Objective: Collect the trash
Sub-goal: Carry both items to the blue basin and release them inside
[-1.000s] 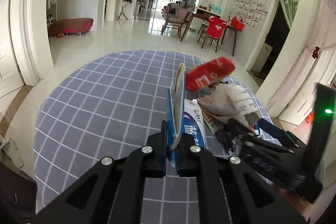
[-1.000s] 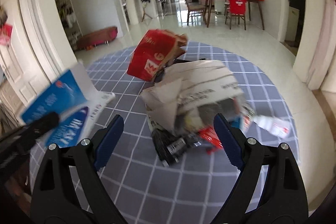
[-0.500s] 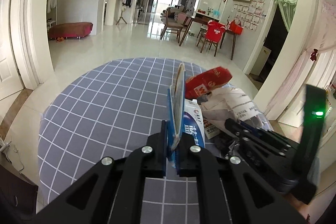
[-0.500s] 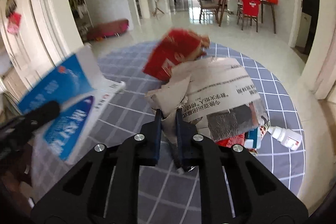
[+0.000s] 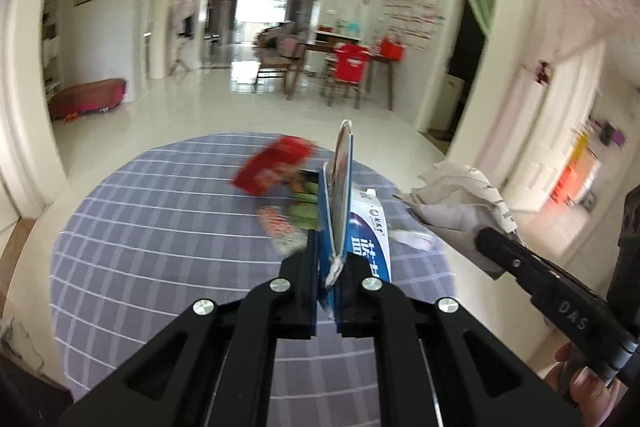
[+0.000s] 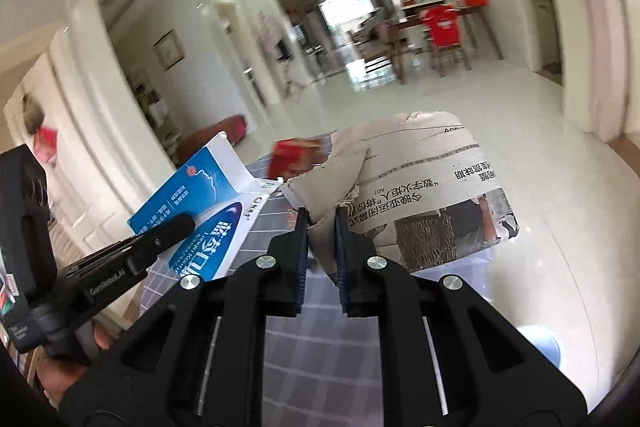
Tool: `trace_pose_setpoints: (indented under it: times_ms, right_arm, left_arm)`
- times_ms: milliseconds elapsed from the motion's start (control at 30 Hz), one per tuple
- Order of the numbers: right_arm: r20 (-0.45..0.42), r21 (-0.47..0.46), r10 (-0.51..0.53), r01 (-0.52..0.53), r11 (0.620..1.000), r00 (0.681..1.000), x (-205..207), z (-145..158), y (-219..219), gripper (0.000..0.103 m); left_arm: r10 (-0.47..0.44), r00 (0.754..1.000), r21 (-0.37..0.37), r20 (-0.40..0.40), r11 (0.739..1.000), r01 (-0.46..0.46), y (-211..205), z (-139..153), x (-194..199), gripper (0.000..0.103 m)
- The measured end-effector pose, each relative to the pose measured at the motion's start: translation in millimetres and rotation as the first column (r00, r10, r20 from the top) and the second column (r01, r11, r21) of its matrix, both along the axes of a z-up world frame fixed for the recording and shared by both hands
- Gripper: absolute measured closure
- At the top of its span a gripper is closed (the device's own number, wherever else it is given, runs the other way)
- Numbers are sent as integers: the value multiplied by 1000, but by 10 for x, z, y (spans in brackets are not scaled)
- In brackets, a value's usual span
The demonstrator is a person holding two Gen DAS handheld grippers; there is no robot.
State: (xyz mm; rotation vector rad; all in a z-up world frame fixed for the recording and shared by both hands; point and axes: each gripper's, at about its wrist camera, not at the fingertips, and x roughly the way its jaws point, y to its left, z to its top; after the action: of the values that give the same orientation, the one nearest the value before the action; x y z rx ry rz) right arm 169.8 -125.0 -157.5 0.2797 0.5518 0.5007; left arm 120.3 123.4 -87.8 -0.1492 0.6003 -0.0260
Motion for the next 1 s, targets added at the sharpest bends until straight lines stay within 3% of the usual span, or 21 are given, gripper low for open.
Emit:
trace_pose_setpoints:
  times_ms: [133,233,333,467,633,700,767,833,1000]
  right_arm:
    - [-24,21,-133,134,991,991,-232,-135,-707,90]
    - [-46,36,-231,232,972,972,-392,-307,-1132,90]
    - [-83,48,-326,331,943,942,-546,-514,-1557,90]
    - [-142,56,-421,431,900,896,-708,-800,-2021,90]
    - [-190,58,-514,532,845,836,-887,-1080,-2476,90]
    - [-206,63,-547,568,820,812,-943,-1180,-2612,90]
    - [-220,57,-565,589,806,795,-952,-1261,-2678,90]
    - [-238,53,-570,597,800,786,-952,-1336,-2718,90]
    - [-268,49,-551,583,811,790,-993,-1449,-2686,90]
  left_arm:
    - [-122,992,10,-39,992,122,-546,-98,66,97]
    - [-216,972,21,-91,975,219,-1015,-235,151,97]
    - [-318,937,26,-147,945,325,-1488,-434,239,97]
    - [-427,869,26,-250,894,447,-2144,-817,404,97]
    - [-491,817,26,-304,853,522,-2623,-1121,537,95]
    - [-504,804,26,-317,842,538,-2779,-1220,603,84]
    - [-486,807,55,-336,845,532,-2899,-1316,656,26]
    - [-466,824,86,-323,852,516,-2942,-1361,657,24]
    - [-453,820,84,-351,856,509,-2943,-1445,644,24]
